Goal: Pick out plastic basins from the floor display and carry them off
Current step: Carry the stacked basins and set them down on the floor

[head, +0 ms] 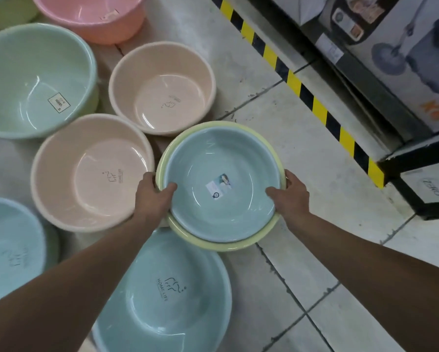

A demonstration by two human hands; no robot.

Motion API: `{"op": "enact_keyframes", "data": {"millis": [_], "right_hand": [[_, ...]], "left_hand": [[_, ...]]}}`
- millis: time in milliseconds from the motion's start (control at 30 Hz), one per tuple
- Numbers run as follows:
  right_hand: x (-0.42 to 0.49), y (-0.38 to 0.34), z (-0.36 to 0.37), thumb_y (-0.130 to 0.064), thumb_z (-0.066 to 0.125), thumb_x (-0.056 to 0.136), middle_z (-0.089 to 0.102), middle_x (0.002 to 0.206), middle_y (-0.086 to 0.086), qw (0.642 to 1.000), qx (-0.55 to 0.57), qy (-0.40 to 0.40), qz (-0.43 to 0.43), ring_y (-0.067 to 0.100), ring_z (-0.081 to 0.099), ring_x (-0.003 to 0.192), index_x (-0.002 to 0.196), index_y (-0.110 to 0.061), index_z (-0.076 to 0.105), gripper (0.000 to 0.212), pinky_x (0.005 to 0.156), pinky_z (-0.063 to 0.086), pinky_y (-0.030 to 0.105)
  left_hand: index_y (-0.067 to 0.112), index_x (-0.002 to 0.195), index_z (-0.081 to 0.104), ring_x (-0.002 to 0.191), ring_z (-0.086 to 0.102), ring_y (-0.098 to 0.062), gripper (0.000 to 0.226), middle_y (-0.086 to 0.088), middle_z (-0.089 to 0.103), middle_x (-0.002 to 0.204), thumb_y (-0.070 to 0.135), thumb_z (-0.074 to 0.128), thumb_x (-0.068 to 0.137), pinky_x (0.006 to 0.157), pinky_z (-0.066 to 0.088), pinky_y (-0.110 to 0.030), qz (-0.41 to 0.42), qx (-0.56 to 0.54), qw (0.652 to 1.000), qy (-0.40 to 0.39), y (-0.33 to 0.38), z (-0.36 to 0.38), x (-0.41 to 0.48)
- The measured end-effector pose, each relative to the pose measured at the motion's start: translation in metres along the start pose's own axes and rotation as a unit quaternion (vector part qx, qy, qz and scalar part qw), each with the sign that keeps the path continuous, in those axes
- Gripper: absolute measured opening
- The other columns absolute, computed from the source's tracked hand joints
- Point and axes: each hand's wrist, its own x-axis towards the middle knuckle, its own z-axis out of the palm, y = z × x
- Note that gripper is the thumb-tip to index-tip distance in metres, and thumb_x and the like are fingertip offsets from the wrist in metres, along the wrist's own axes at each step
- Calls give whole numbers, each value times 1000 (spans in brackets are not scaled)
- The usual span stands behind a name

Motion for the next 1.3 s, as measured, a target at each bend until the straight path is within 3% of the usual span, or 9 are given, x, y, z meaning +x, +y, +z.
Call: {"op": "enact_keyframes", "data": {"millis": [200,333,433,600,833,900,1000,1167,1300], "right_hand": [[9,14,9,-28,65,74,66,115,2,999,20,-24,-14,25,63,104,137,-29,49,65,92,54,40],[-1,10,-6,-26,65,70,66,119,1,997,70,-23,6,22,64,105,136,-27,51,67,92,54,40],[-17,18,-42,-26,65,68,66,115,-2,995,96,-2,5,19,64,103,128,-29,56,61,91,55,40],[-31,50,-136,-26,68,69,64,117,0,995,80,46,39,22,62,107,130,-30,54,62,88,56,42],[-40,126,-255,-15,67,78,66,110,-2,990,60,91,89,21,63,97,132,-34,52,59,77,54,33],[-41,149,-276,-14,66,81,66,108,-1,989,55,93,100,16,63,90,131,-34,52,56,66,51,24],[-41,179,-294,-12,64,83,66,104,-1,986,56,103,121,6,60,79,130,-32,53,53,57,43,16],[-39,221,-299,-12,62,82,65,101,-3,983,57,105,137,13,60,79,122,-30,55,44,60,43,22],[-40,239,-294,-10,62,83,64,100,-3,983,59,106,141,5,58,76,122,-29,56,43,58,42,21]], "left_hand": [[20,119,46,95,59,-32,39,2,56,91,34,62,87,84,54,-48,-55,-13,998,-14,-2,11,6],[15,113,53,93,61,-29,31,-10,63,107,24,67,87,74,50,-35,-47,-33,998,-23,16,9,-2],[12,113,60,93,66,-29,32,-9,67,105,21,71,84,79,53,-38,-37,-48,998,-27,37,17,-23],[15,119,64,89,69,-23,40,-4,72,99,26,73,81,84,57,-41,0,-27,994,-109,80,67,-78],[20,107,69,76,68,-10,22,8,71,81,18,69,85,62,51,-22,70,-2,979,-191,101,170,-159],[22,105,67,74,66,-7,19,9,69,79,18,68,86,60,51,-22,72,8,976,-205,99,195,-177],[24,102,66,77,66,-7,16,6,69,82,20,67,87,60,49,-20,81,26,970,-227,95,226,-195],[24,101,64,74,64,-3,16,10,68,81,18,67,87,56,46,-11,83,32,969,-231,85,259,-208],[20,103,66,76,66,-10,17,6,69,83,15,66,87,59,49,-17,73,39,968,-237,73,271,-210]]}}
